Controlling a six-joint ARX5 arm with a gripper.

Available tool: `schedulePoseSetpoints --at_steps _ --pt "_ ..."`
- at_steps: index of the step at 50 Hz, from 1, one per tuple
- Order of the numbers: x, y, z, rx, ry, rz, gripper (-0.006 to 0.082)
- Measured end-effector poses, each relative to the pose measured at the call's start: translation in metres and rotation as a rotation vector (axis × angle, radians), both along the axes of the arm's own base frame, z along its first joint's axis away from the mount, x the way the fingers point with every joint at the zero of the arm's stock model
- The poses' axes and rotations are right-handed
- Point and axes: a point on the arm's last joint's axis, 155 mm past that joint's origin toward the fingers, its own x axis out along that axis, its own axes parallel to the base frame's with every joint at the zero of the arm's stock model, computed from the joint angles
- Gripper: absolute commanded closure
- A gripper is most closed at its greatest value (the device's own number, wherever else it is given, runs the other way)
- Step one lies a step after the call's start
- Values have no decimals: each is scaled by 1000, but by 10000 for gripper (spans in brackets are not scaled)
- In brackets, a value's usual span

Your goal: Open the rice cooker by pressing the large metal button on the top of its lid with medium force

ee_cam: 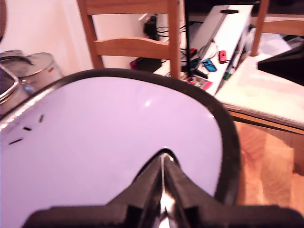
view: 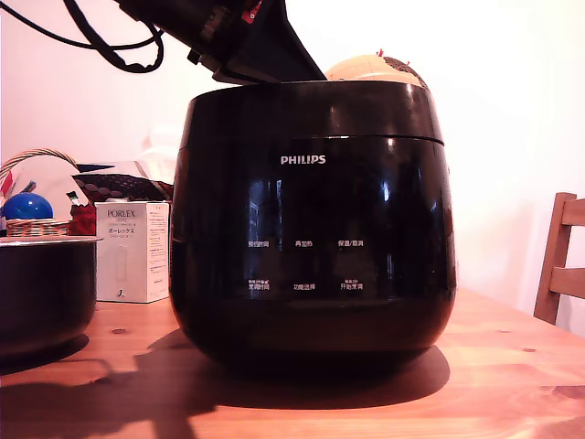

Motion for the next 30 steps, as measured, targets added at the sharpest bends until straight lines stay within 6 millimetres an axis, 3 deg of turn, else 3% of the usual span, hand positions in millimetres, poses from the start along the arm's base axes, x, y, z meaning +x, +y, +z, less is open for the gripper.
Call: schedulePoseSetpoints --at_steps 17,30 --pt "3 2 6 -11 44 42 786" --pt "-18 -7 13 -20 59 4 786"
